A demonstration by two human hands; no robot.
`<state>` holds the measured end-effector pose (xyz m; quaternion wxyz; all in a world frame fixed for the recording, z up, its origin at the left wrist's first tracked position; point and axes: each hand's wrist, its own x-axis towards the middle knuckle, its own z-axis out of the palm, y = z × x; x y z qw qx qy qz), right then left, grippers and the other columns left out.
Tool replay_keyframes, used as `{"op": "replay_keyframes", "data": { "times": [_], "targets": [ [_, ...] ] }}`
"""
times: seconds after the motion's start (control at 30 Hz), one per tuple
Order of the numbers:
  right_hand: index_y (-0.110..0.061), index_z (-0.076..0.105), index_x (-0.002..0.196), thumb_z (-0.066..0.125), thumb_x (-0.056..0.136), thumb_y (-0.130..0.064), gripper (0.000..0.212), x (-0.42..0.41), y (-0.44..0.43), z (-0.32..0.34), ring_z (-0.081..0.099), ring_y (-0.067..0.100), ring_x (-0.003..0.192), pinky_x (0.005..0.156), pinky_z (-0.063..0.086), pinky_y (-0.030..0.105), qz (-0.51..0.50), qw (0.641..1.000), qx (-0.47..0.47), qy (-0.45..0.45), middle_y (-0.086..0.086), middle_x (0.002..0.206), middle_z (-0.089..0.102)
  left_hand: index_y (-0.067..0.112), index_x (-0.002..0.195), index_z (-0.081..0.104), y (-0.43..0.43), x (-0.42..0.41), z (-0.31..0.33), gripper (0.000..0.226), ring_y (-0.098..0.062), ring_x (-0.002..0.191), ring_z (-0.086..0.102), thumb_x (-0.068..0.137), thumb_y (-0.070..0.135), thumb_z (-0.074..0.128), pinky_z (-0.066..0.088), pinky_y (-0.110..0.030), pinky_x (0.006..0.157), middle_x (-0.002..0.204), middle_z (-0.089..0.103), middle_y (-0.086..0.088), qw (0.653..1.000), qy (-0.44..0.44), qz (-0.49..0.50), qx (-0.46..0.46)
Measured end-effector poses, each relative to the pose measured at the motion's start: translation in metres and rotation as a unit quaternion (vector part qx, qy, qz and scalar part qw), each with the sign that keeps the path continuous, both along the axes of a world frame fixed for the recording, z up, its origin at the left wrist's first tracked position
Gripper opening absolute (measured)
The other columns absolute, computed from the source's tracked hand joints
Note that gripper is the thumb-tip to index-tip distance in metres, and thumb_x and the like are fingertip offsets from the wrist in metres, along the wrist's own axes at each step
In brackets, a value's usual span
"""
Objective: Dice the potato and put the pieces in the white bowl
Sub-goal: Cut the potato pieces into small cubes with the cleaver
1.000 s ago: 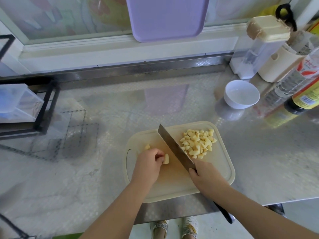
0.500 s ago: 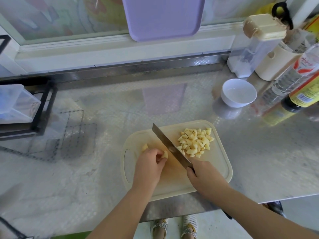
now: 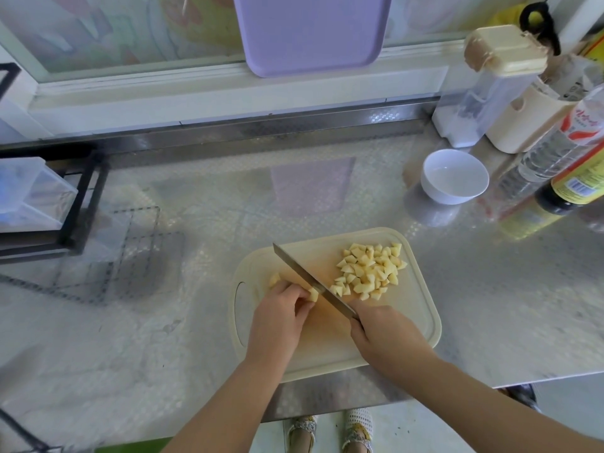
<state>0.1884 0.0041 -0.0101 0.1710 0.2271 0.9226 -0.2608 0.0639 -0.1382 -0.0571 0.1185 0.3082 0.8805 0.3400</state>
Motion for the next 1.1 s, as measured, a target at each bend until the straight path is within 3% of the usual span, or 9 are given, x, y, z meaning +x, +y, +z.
{"op": "replay_keyframes", "data": {
  "times": [0.57,0.73,0.9,1.1],
  "targets": [
    [-0.019,0.048,0.115,0.038,0.103,-0.025,0.017,-0.013,-0.009,-0.004,0.064,0.025,0.087,0.078,0.056,0.041,0.020,0.998,0.012,-0.063,0.001,0.088,0.054,0.021,0.082,0.068,0.000,-0.001,-0.006,0.008,-0.007,0.074,0.060,0.082,0.020,0.076,0.055,-0.035,0.066,0.085,0.061,0.012,1.000,-0.006,0.001,0.006],
    [-0.022,0.051,0.109,0.038,0.103,-0.028,0.015,-0.011,-0.003,-0.008,0.063,0.019,0.084,0.079,0.057,0.039,-0.035,0.998,-0.017,-0.049,-0.001,0.092,0.058,0.024,0.084,0.068,-0.002,-0.001,-0.001,0.007,-0.002,0.075,0.058,0.083,0.024,0.074,0.054,-0.027,0.066,0.086,0.060,0.016,1.000,-0.001,-0.009,0.006],
    [-0.025,0.048,0.096,0.037,0.105,-0.027,0.014,-0.006,0.007,-0.009,0.053,0.008,0.069,0.068,0.049,0.026,-0.059,0.998,-0.007,-0.025,-0.010,0.076,0.050,0.021,0.089,0.070,-0.005,-0.005,-0.004,0.007,-0.002,0.080,0.061,0.084,0.019,0.074,0.055,-0.028,0.072,0.092,0.059,0.017,0.999,-0.029,-0.023,0.027],
    [-0.022,0.056,0.111,0.037,0.104,-0.028,0.022,-0.001,0.012,-0.001,0.055,0.012,0.071,0.069,0.052,0.032,-0.007,1.000,0.004,-0.009,-0.012,0.074,0.049,0.023,0.086,0.069,-0.005,-0.006,-0.001,0.010,-0.003,0.078,0.059,0.083,0.017,0.075,0.054,-0.027,0.071,0.091,0.060,0.017,0.999,-0.003,-0.030,0.025]
  ]
}}
